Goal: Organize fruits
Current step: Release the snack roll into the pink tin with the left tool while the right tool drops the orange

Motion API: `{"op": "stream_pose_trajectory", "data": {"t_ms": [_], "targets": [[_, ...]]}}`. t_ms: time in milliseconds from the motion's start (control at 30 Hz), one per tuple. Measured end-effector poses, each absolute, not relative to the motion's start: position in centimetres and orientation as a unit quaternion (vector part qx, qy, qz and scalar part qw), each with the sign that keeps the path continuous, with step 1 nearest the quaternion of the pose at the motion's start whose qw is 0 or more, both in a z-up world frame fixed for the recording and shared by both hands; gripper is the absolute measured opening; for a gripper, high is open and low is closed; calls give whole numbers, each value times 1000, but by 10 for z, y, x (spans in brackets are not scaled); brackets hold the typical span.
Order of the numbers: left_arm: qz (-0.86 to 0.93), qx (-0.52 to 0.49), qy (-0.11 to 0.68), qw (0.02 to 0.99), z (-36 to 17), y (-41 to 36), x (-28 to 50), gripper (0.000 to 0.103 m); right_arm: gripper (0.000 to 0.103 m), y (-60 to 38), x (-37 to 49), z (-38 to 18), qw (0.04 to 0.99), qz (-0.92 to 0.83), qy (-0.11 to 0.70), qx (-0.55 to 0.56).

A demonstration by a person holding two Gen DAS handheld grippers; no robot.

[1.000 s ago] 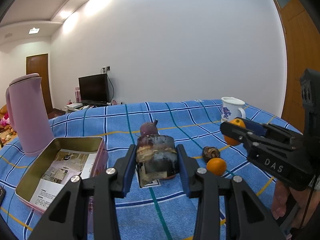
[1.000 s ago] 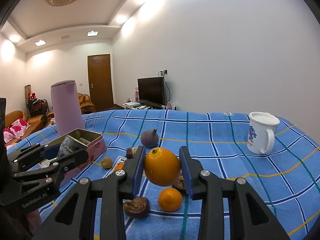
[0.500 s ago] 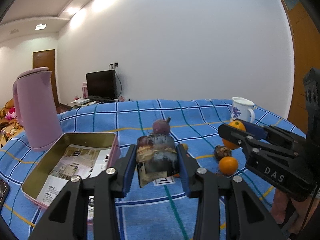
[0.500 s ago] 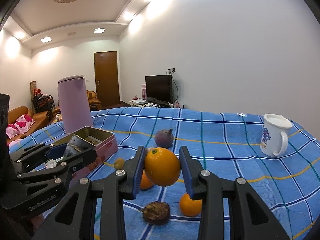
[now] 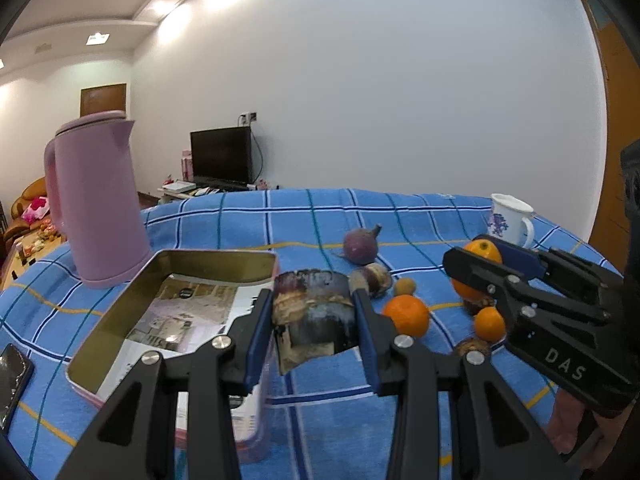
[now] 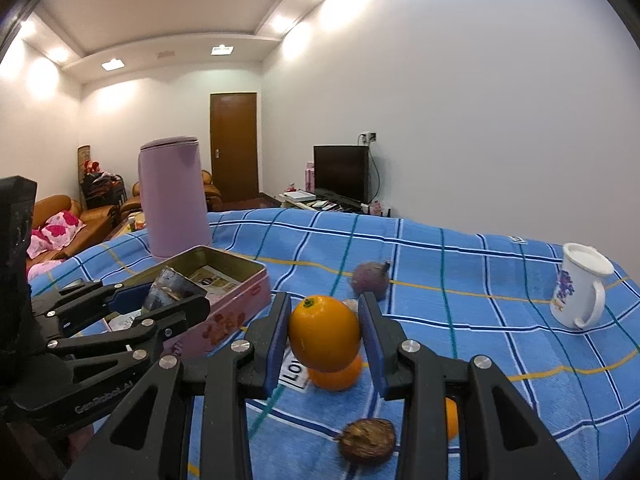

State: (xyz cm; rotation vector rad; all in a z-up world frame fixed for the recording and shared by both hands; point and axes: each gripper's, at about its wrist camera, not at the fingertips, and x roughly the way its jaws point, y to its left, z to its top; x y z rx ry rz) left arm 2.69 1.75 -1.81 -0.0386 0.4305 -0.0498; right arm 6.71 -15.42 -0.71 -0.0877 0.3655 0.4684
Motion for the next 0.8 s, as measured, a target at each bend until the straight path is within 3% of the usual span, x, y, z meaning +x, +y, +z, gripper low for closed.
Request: {"op": "stream_pose_trajectory", "data": {"t_ms": [800], "targets": [[33, -29, 249, 968, -25, 71, 33, 41, 37, -82, 73, 2, 933, 295, 188, -78]]}}
